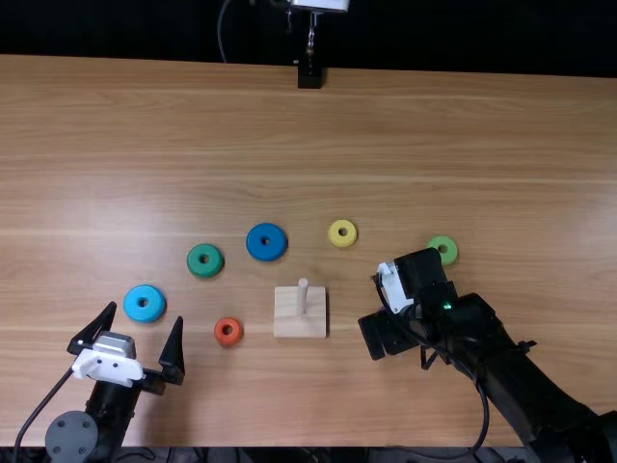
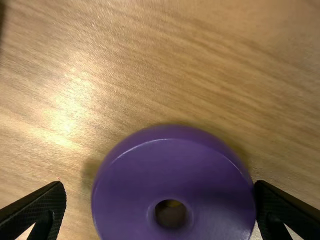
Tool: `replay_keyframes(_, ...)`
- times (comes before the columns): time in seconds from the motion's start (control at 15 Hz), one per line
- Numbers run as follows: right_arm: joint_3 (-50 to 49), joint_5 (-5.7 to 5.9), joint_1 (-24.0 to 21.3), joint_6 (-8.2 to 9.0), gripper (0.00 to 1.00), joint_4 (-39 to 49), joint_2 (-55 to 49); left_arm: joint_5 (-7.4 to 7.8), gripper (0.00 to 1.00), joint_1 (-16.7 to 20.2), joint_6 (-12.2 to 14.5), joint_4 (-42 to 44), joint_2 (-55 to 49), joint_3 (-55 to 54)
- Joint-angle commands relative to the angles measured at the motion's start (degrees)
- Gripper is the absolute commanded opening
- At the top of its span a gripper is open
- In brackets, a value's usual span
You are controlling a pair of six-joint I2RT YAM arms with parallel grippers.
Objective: Build the Hanoi tower: stack the rings onto the peg from bottom to top in this color order: purple, dark blue, light blue, dark green, light green, yellow, orange.
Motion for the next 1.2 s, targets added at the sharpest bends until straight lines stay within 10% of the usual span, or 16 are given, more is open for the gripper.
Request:
replay_keyframes(0.0,1.57,0.21,0.42,-0.21,1.0,0.08,0.9,1.41,1.0,0.38,0.45,-0.48,-0.69,-1.06)
replay_keyframes(0.4,1.66,0.31,0.42,-0.31,0.95,0.08,2.48,1.41,1.0,0.38,0.45,-0.48,-0.69,-1.06)
replay_keyframes(0.73,3.06,0.31,0.42,-1.05,0.16,0.19,2.57,1.41,1.0,0.38,0.45,-0.58,-0.69,-1.06)
replay_keyframes(1.13,10.71,0.0,0.77,-4.11,0.0,-3.61,1.86,1.3,1.0,0.38,0.45,-0.48,-0.69,-1.06)
